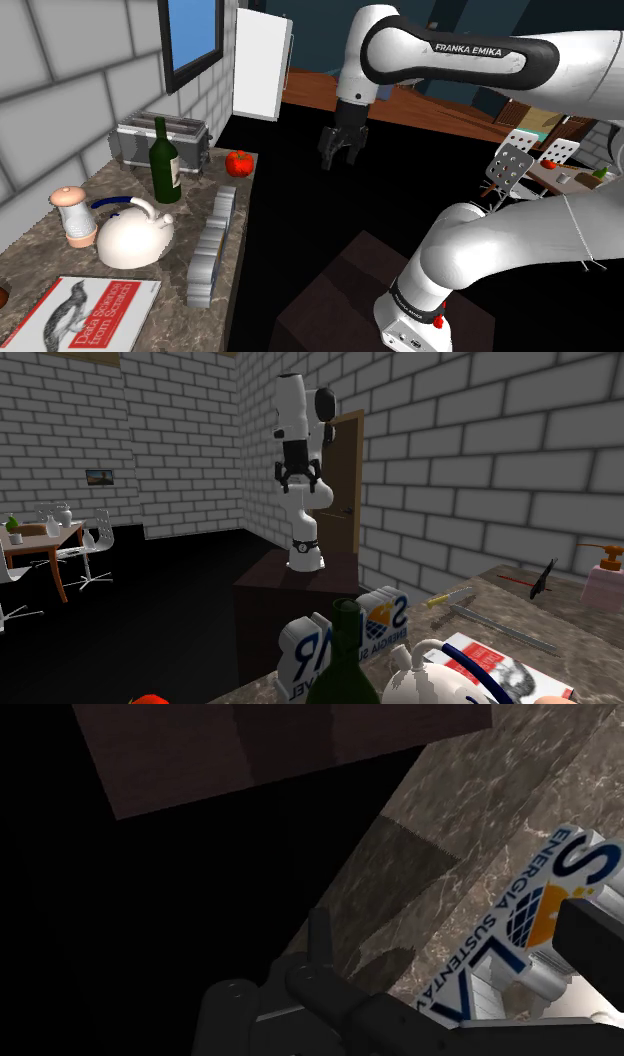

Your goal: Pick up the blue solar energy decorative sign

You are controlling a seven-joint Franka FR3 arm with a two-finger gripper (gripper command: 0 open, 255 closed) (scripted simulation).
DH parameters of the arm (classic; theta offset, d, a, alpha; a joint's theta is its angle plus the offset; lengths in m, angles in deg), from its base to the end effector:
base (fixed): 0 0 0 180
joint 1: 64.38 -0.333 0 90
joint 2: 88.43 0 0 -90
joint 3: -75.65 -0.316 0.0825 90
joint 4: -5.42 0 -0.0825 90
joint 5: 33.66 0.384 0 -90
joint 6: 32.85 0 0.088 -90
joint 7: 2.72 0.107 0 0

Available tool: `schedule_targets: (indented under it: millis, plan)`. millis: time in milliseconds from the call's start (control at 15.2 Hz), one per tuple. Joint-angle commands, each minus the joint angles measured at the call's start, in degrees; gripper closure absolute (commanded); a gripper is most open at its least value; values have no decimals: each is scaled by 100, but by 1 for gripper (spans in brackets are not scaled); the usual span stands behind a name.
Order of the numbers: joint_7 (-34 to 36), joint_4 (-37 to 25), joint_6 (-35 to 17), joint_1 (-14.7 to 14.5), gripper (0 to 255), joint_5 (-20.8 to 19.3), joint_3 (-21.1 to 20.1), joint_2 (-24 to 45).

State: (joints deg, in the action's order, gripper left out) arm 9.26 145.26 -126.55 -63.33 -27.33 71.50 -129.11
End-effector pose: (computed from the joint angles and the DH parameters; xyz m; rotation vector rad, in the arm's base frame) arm 0.3256 0.0325 0.5313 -3.0736 0.2885 0.1593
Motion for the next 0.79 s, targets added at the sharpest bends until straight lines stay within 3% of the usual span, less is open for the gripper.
schedule_targets:
  millis: [0, 726]
  plan:
    - [373, 139, -390, -8, 0, 166, -215, 190]
    - [2306, -4, -2402, 57, 0, 595, -1312, 2045]
